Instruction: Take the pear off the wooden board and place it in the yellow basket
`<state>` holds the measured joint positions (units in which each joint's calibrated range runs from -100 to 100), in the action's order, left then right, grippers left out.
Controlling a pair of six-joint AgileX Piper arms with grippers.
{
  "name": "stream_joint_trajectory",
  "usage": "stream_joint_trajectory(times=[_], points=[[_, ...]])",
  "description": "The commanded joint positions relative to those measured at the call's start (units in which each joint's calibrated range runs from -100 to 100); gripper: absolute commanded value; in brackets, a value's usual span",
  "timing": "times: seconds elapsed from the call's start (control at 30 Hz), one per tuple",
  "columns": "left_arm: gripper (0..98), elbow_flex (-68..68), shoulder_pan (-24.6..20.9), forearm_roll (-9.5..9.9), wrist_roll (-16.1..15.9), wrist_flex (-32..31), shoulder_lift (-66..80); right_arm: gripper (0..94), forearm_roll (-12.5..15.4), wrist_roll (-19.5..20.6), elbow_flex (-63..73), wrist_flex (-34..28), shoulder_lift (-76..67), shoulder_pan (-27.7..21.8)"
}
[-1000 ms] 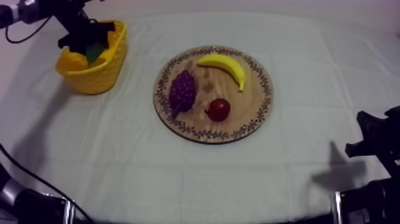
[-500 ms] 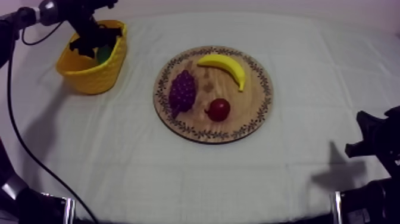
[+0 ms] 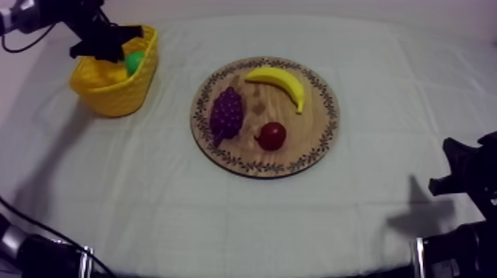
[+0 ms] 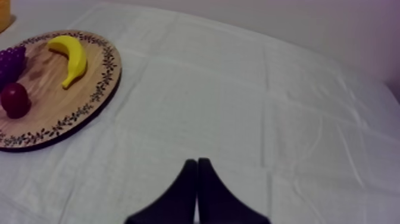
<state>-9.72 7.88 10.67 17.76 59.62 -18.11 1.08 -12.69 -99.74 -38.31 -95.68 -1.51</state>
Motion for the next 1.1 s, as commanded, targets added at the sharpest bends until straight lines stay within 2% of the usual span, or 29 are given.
stream_joint_trajectory(times=[0.0, 0.23, 0.43, 0.6, 0.7, 0.83, 0.93, 1.07], points=[[1.6, -8.3, 0.6, 0.99, 2.0, -0.3, 12.6, 0.3, 0.0, 0.0, 0.0, 0.0, 0.0, 0.0], [0.2, -26.8, 3.1, 3.57, 6.5, -0.7, 36.1, 0.3, 0.0, 0.0, 0.0, 0.0, 0.0, 0.0], [0.1, -42.5, 1.8, 2.64, 6.4, -2.5, 56.1, 0.3, 0.0, 0.0, 0.0, 0.0, 0.0, 0.0], [0.1, -54.4, -0.3, 1.38, 2.7, -4.8, 71.6, 0.3, 0.0, 0.0, 0.0, 0.0, 0.0, 0.0], [0.1, -61.0, -1.0, 0.57, -1.2, -8.8, 80.2, 0.3, 0.0, 0.0, 0.0, 0.0, 0.0, 0.0], [0.1, -68.9, -2.4, -1.59, -6.1, -14.0, 91.2, 0.3, 0.0, 0.0, 0.0, 0.0, 0.0, 0.0], [0.1, -75.4, -4.2, -4.04, -10.1, -17.7, 99.2, 0.3, 0.0, 0.0, 0.0, 0.0, 0.0, 0.0], [0.1, -82.2, -6.6, -6.70, -13.9, -19.3, 108.2, 0.3, 0.0, 0.0, 0.0, 0.0, 0.0, 0.0]])
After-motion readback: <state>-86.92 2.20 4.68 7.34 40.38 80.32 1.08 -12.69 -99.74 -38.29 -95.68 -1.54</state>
